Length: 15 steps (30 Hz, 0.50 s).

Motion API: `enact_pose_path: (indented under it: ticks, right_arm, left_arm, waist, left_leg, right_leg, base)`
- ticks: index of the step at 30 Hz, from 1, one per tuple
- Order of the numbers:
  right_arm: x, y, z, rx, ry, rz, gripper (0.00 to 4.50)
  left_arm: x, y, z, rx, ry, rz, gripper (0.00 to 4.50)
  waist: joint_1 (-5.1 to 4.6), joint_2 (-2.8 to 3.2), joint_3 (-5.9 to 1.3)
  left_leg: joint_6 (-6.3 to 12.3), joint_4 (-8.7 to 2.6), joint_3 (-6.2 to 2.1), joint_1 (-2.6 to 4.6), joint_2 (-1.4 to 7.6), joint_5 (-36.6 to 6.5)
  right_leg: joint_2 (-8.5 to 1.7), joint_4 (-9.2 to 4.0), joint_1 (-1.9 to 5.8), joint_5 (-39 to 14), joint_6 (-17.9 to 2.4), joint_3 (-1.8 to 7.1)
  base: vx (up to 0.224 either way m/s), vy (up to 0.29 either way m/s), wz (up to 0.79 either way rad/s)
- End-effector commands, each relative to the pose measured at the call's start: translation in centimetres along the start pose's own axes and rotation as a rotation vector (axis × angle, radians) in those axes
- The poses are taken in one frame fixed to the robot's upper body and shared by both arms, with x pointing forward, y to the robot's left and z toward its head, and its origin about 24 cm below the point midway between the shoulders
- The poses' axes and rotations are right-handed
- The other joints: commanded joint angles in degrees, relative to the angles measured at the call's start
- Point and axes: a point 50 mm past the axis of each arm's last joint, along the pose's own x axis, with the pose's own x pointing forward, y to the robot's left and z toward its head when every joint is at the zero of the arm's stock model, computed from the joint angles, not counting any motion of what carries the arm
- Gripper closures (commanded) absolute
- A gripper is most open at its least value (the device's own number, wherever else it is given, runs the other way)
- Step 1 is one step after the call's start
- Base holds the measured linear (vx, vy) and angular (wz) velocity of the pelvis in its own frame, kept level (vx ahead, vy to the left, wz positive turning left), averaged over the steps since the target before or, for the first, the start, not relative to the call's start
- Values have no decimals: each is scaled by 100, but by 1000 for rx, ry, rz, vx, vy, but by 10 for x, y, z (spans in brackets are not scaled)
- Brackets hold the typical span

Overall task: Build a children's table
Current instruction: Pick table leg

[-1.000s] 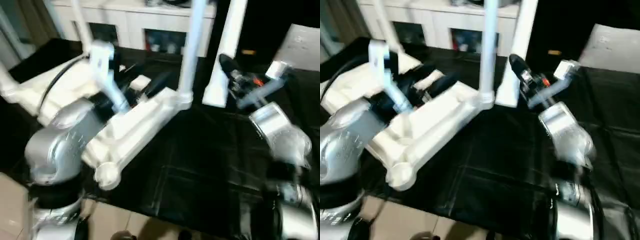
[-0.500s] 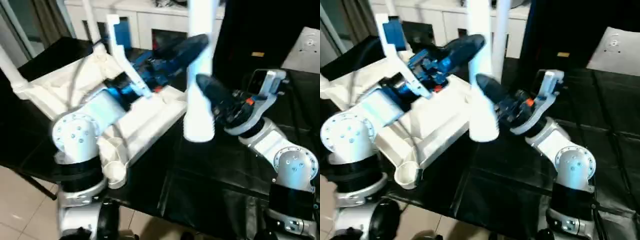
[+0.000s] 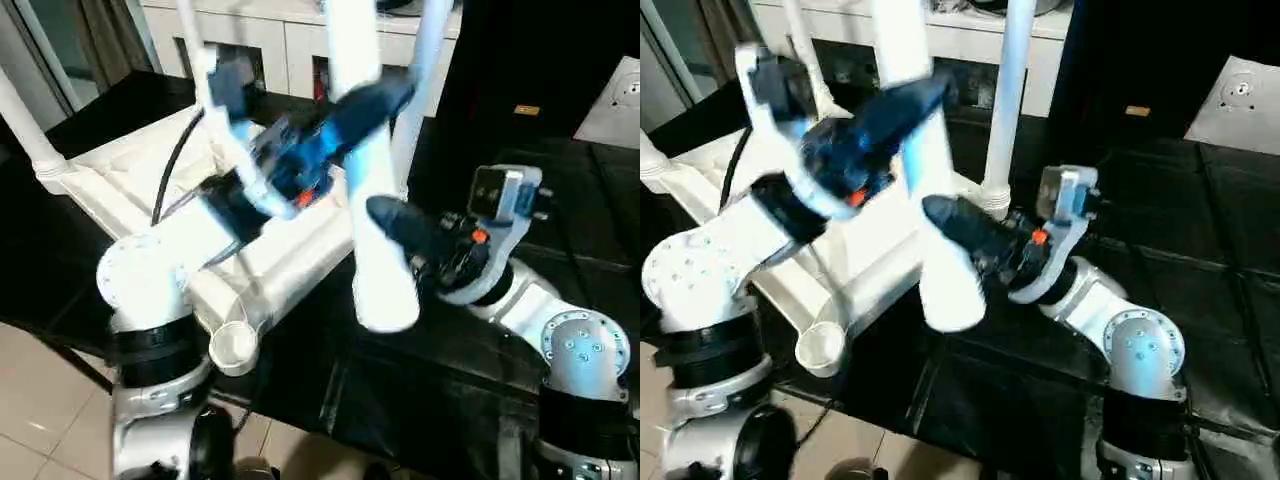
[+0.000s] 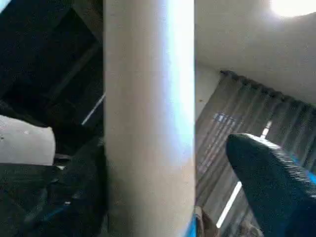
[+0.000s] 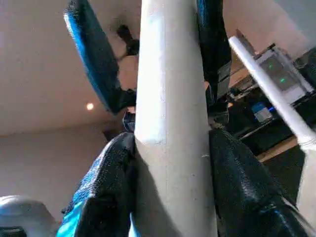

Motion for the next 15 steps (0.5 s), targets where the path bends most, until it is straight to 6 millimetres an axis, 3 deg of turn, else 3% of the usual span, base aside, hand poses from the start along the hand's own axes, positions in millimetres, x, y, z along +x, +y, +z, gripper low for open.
enact_pose_path:
  ticks: [1,15]
  right_arm:
    - [-1,0,1,-12,6,-11,266]
    - [-2,-1,-1,-1,18,-10,266]
  left_arm:
    - [4,-8,-1,-22,17,-89,98]
    - [-6,-13,5,-58,-26,-171,202]
  waist:
    - [18,-39,-514]
    - [21,-43,-518]
  left_leg:
    - [400,-345,7,-64,129,206]
    - [369,-347,8,-67,122,221]
  right_leg:
    - [-458,-516,435,-2258,401,306]
    - [-447,-508,435,-2227,491,309]
  base:
    - [0,0,0]
    - [0,0,0]
